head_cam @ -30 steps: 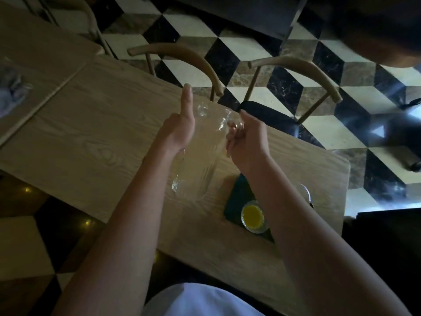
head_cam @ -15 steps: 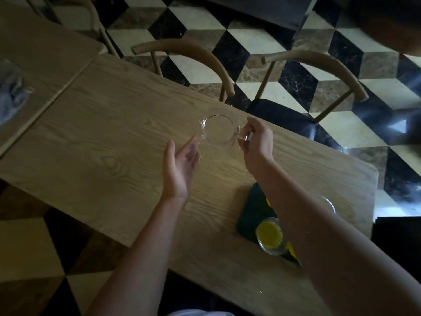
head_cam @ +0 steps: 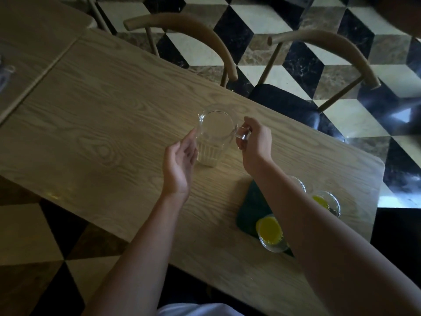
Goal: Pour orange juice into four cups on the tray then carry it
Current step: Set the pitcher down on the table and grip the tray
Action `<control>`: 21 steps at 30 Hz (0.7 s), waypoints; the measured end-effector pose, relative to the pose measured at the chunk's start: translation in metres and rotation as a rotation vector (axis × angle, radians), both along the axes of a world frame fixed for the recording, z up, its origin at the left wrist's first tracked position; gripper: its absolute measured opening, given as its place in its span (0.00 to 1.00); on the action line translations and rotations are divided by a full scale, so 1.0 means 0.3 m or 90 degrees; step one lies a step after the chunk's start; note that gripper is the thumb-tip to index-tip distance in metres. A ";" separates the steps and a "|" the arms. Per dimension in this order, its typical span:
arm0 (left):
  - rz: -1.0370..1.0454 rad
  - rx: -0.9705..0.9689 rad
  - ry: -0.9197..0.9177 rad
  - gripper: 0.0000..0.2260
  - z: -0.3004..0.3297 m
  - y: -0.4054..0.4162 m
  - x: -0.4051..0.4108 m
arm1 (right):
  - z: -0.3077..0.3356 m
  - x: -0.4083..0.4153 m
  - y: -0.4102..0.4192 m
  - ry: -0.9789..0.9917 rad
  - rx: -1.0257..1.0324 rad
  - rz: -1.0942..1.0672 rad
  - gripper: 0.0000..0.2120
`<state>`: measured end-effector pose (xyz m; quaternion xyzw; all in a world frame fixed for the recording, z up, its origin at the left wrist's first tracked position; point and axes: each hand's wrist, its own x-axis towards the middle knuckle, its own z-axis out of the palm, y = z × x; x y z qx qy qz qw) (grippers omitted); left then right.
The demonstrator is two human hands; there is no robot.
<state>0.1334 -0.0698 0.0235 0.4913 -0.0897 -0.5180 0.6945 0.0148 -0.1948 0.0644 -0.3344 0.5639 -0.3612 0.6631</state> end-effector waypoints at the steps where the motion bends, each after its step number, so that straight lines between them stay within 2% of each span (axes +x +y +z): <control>1: -0.002 0.001 0.000 0.29 -0.003 -0.001 0.002 | -0.002 0.000 0.004 0.007 -0.002 0.001 0.15; 8: -0.012 0.022 -0.027 0.26 -0.009 -0.012 0.011 | -0.006 0.006 0.022 0.037 -0.028 0.004 0.15; 14: -0.037 0.122 -0.083 0.17 0.016 -0.033 0.010 | 0.013 -0.004 0.015 0.156 -0.012 0.056 0.14; 21: -0.106 0.186 -0.215 0.11 0.105 -0.065 0.004 | 0.065 -0.077 0.027 0.256 -0.057 0.148 0.18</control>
